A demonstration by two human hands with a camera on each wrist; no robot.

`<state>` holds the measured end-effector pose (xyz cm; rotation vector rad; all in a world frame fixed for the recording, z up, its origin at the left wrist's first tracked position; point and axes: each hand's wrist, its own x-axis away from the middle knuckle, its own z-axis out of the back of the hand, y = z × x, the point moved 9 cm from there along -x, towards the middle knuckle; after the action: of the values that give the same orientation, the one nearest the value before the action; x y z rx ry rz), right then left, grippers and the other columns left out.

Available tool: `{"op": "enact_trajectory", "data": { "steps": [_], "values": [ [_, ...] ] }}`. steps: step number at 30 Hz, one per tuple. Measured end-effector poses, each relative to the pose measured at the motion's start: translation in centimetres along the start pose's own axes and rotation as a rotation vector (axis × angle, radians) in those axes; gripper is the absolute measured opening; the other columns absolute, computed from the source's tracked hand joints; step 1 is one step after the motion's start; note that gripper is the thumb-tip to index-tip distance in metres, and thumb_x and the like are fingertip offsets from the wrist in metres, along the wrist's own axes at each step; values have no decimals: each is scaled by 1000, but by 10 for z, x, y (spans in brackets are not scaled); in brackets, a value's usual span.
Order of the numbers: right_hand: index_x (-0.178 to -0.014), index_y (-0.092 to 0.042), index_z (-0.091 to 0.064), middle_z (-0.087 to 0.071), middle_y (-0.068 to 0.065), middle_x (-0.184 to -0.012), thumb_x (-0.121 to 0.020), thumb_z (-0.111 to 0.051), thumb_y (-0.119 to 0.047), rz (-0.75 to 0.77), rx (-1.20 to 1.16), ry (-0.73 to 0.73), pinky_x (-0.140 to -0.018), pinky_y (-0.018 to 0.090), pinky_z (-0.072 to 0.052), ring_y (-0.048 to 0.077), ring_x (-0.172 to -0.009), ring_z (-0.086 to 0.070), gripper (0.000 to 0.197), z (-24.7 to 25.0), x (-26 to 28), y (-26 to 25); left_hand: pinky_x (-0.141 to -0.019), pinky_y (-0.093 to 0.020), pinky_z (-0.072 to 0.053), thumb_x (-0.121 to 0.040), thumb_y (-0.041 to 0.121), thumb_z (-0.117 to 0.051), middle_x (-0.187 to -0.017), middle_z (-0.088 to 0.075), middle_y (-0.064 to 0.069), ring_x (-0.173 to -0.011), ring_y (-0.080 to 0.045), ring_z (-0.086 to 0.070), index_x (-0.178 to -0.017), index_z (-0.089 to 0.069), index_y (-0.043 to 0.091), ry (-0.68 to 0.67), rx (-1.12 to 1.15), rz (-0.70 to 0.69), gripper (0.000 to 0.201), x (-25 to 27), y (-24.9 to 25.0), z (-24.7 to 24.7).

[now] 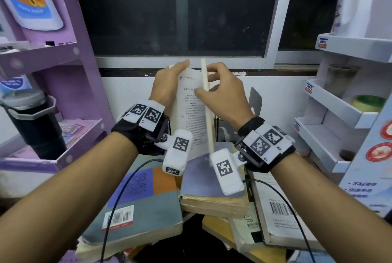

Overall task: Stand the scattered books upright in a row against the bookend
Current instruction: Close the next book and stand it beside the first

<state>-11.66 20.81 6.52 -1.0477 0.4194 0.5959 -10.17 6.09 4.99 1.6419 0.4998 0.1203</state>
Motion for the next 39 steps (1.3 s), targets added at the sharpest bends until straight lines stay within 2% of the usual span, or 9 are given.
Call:
{"op": "enact_trajectory", "data": {
  "steps": [4,8,16,22,24,27,30,34,39],
  "values": [
    [-123,-29,-49,-52,-6,-115,-69,-77,-48,13,3,-80,-87,35,-52,13,-99,-57,63,-15,2,-4,-89,-48,-53,-92,51,-51,-114,-63,-29,-100,-41,-64,-121,-59,-4,-133,70,60,63,9,-1,-16],
    [-125,-28,-46,-46,-4,-117,-65,-81,-50,25,-19,-89,-93,33,-50,9,-106,-52,72,-18,5,-6,-68,-32,-57,-90,39,-61,-91,-67,-11,-80,-24,-69,-107,-61,5,-189,53,1,38,13,6,-23],
    [-128,-30,-48,-42,-5,-121,-64,-86,-44,69,-46,-155,-82,14,-44,5,-105,-49,75,-23,5,3,-75,-43,-59,-89,8,-64,-95,-66,-11,-83,-24,-68,-112,-55,10,-13,-12,-110,25,-1,2,3],
    [-117,-27,-53,-41,-3,-120,-68,-83,-40,48,-2,105,-98,35,-47,16,-114,-48,60,4,-7,25,-61,-32,-55,-92,10,-59,-85,-67,-6,-67,-17,-66,-108,-57,17,-57,13,-193,18,1,4,15],
    [-120,-26,-52,-39,-4,-124,-66,-84,-39,31,-7,158,-100,33,-45,14,-117,-45,64,14,-10,29,-59,-31,-55,-92,8,-57,-83,-69,-7,-67,-18,-68,-107,-58,16,-102,41,-202,16,3,5,14],
    [-128,-29,-47,-41,-7,-131,-67,-84,-41,-16,-40,78,-89,20,-45,7,-113,-45,73,17,-14,32,-63,-33,-57,-92,6,-54,-92,-71,-12,-75,-23,-69,-101,-58,15,-172,110,-208,13,4,7,11],
    [-130,-31,-44,-52,-14,-119,-74,-80,-40,-41,-82,-55,-63,1,-42,-1,-94,-55,67,13,-14,32,-75,-40,-57,-89,8,-56,-109,-67,-22,-89,-33,-66,-99,-58,15,-225,190,-200,12,2,6,7],
    [-113,-23,-54,-62,-12,-99,-72,-84,-28,-37,-227,-50,-66,15,-55,0,-83,-64,50,17,-11,32,-70,-36,-58,-90,8,-55,-96,-71,-13,-83,-27,-67,-100,-56,14,-248,177,-176,11,0,2,1],
    [-104,-19,-56,-60,-16,-92,-69,-86,-24,-12,-235,47,-55,8,-47,-16,-73,-58,46,24,-2,37,-54,-23,-50,-94,16,-57,-86,-66,-1,-66,-13,-65,-93,-56,19,-147,-5,-179,3,-3,-6,2]
  ]
}}
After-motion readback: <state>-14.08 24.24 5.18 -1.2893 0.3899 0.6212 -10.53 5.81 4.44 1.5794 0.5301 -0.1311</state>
